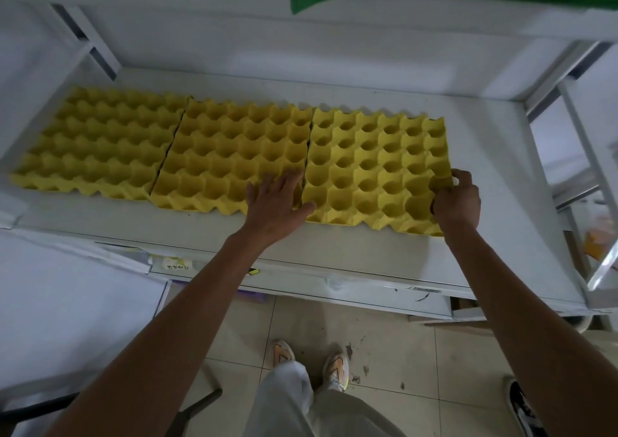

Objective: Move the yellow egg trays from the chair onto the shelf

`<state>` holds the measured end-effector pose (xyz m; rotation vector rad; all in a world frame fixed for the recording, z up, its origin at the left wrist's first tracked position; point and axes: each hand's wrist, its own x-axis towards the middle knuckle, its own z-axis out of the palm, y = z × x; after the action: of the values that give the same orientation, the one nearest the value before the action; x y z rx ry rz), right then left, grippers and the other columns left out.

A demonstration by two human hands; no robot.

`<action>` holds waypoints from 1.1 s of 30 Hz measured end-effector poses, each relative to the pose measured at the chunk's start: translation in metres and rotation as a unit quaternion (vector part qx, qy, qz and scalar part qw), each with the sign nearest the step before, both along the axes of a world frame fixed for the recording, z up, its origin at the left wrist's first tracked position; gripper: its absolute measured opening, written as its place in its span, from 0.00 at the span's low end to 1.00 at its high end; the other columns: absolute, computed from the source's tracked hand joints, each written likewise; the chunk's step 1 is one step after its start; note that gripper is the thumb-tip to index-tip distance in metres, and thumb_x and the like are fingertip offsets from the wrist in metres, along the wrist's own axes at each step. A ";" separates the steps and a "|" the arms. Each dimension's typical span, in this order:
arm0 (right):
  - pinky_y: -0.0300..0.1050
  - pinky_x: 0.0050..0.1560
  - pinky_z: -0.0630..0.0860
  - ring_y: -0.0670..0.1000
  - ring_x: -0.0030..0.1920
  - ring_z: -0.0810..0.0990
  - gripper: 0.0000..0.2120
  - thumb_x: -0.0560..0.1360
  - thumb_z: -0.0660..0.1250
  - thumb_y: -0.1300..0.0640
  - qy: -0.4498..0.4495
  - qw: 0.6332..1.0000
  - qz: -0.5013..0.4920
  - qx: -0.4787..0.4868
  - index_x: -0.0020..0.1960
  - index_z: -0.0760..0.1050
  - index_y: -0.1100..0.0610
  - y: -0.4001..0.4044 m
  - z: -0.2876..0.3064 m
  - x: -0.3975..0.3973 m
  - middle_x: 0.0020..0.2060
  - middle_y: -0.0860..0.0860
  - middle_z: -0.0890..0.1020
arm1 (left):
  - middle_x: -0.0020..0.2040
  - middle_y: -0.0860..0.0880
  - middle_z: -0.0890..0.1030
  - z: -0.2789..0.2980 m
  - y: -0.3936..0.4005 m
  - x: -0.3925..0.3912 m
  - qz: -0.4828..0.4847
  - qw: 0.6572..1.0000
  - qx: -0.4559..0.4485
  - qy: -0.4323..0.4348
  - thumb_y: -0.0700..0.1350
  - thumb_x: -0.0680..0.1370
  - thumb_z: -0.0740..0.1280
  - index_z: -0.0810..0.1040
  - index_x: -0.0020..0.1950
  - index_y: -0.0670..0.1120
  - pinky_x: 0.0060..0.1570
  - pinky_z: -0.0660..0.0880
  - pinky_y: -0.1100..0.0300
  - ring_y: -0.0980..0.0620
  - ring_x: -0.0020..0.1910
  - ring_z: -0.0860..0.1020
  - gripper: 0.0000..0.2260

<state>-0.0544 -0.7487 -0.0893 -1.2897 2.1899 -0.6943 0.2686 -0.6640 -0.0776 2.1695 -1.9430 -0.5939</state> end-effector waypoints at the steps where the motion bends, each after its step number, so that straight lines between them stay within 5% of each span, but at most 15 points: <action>1: 0.64 0.59 0.79 0.65 0.62 0.78 0.25 0.79 0.56 0.64 -0.004 1.000 -0.002 -0.001 0.74 0.70 0.50 0.000 -0.001 0.000 0.63 0.61 0.79 | 0.81 0.53 0.61 0.001 -0.001 0.001 0.004 1.000 -0.002 0.013 0.64 0.78 0.61 0.60 0.79 0.58 0.77 0.45 0.35 0.44 0.81 0.52 0.31; 19: 0.60 0.59 0.81 0.65 0.60 0.81 0.30 0.73 0.55 0.69 -0.049 0.998 -0.035 -0.023 0.71 0.74 0.51 0.003 -0.004 -0.003 0.61 0.60 0.82 | 0.82 0.55 0.58 0.006 -0.002 0.008 -0.010 0.998 0.032 0.046 0.62 0.77 0.64 0.60 0.79 0.61 0.79 0.42 0.37 0.45 0.82 0.48 0.31; 27: 0.63 0.60 0.79 0.65 0.61 0.79 0.29 0.76 0.56 0.64 -0.030 1.000 0.003 0.005 0.75 0.70 0.50 0.003 0.003 -0.001 0.63 0.61 0.81 | 0.77 0.51 0.67 0.012 -0.005 0.002 0.034 0.996 0.017 0.076 0.60 0.78 0.65 0.68 0.75 0.59 0.78 0.45 0.37 0.45 0.80 0.55 0.26; 33: 0.64 0.68 0.70 0.68 0.70 0.68 0.31 0.79 0.58 0.62 0.090 0.991 0.097 0.021 0.81 0.59 0.58 0.010 0.027 -0.003 0.71 0.66 0.69 | 0.78 0.52 0.66 0.020 0.004 0.004 0.017 0.999 -0.002 0.042 0.62 0.77 0.64 0.66 0.76 0.60 0.77 0.49 0.35 0.43 0.79 0.57 0.27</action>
<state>-0.0570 -0.7382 -0.0618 -1.5708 2.1659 -0.4707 0.2728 -0.6605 -0.0573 2.1340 -1.8591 -0.6630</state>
